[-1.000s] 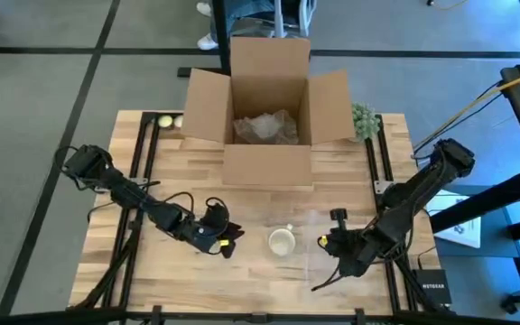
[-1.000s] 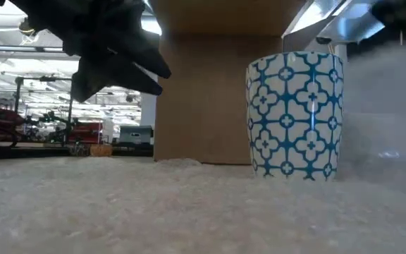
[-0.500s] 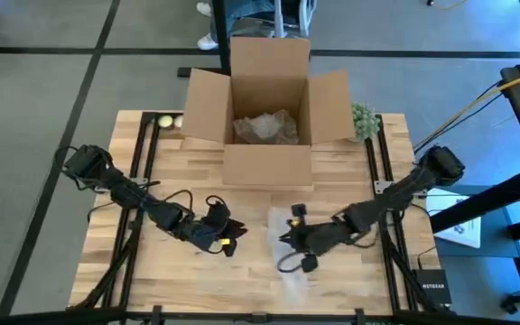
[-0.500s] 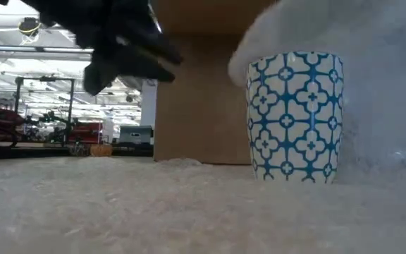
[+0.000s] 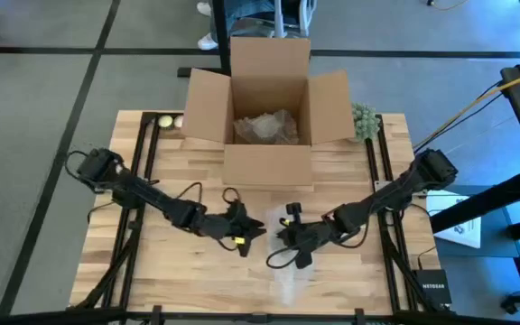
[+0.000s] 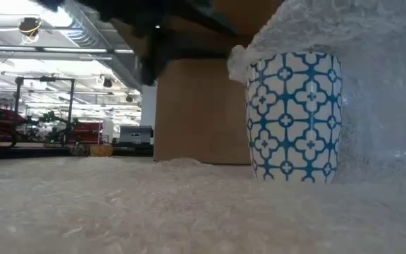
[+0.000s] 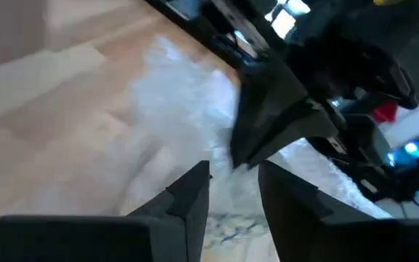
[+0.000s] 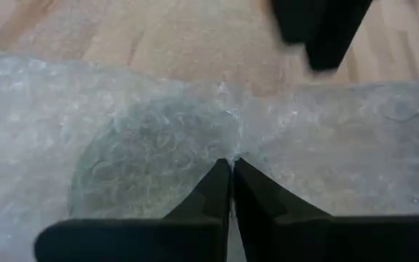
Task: Wrap mug
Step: Wrap the mug with the bubble wrap
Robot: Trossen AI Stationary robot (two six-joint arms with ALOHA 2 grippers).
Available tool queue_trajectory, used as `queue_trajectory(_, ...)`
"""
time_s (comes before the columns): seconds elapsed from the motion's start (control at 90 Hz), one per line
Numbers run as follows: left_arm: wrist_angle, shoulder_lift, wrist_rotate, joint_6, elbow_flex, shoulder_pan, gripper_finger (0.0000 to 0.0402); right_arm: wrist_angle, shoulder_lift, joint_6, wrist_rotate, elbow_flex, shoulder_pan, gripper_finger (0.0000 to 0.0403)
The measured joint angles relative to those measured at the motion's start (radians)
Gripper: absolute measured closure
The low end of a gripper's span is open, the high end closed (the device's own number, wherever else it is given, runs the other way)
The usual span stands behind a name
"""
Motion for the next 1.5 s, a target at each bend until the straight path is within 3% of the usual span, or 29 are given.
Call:
queue_trajectory(0.211,-0.131,0.095,0.010,0.074,0.144,0.000,0.0298,-0.002,0.000,0.000,-0.001,0.000,0.002,0.0403)
queue_trajectory(0.467,-0.185,0.122,-0.006,0.070,0.154,-0.005,0.0298,-0.055,-0.003,0.000,-0.009,0.040,0.002,0.0402)
queue_trajectory(0.7,-0.181,0.122,-0.013,0.076,0.154,-0.005,0.0298,-0.339,-0.003,0.024,-0.020,0.217,0.002,0.0401)
queue_trajectory(0.867,-0.184,0.122,-0.014,0.075,0.154,-0.005,0.0298,-0.536,-0.007,0.065,-0.147,0.345,0.002,0.0401)
queue_trajectory(0.978,-0.184,0.123,-0.013,0.074,0.154,-0.005,0.0298,-0.503,-0.007,0.069,-0.220,0.342,0.004,0.0402)
queue_trajectory(1.144,-0.184,0.123,-0.013,0.073,0.154,-0.005,0.0298,-0.407,0.044,0.073,-0.167,0.268,-0.014,0.0402)
queue_trajectory(1.5,-0.184,0.118,-0.006,0.077,0.153,-0.005,0.0298,-0.373,0.189,0.102,-0.181,0.252,-0.049,0.0402)
